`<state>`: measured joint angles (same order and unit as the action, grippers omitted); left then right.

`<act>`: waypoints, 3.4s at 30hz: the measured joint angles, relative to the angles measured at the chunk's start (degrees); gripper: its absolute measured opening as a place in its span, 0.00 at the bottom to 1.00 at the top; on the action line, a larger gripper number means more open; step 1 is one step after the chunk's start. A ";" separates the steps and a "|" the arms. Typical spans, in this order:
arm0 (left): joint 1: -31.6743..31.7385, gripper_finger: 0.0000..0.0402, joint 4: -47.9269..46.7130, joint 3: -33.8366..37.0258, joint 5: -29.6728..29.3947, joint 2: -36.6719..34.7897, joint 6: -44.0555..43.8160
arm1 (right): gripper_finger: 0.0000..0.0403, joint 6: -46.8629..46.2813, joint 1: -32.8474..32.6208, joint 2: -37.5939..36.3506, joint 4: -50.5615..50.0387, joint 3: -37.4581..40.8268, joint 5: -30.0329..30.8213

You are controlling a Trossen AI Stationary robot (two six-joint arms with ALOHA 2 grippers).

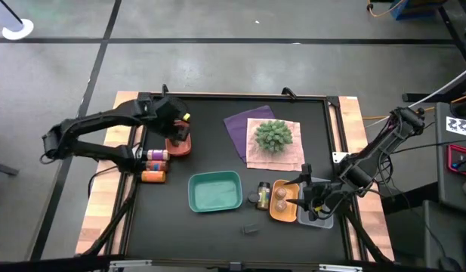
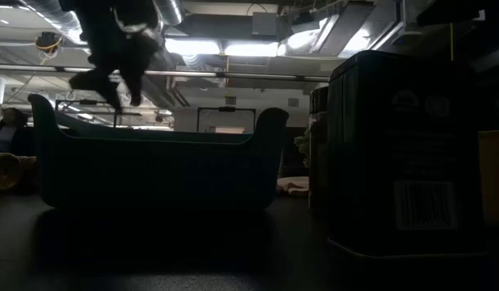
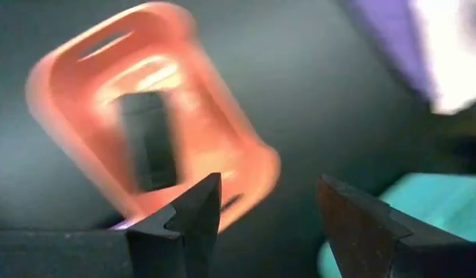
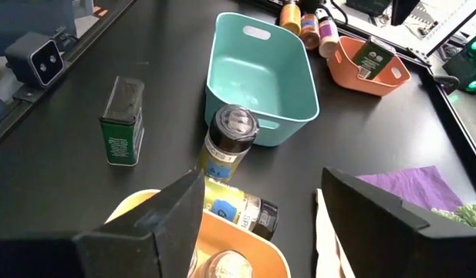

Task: Sort spices by type
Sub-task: Put the green seasoning can into the orange bin

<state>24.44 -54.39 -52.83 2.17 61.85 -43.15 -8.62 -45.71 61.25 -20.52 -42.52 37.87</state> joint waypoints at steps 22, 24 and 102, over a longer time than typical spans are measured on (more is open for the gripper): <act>-47.06 0.49 76.36 0.00 -17.64 25.05 18.49 | 0.64 -1.60 0.01 0.02 1.19 -0.02 0.00; -49.45 0.49 81.25 -0.17 -20.70 28.90 20.21 | 0.64 -2.39 0.00 0.02 1.19 -0.02 0.00; -59.13 0.44 73.00 -22.30 -41.38 62.87 11.14 | 0.64 -4.60 0.00 0.02 -0.19 -0.09 -3.03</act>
<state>-34.69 18.60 -75.13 -39.20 124.73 -32.01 -13.21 -45.71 61.28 -20.71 -42.61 34.83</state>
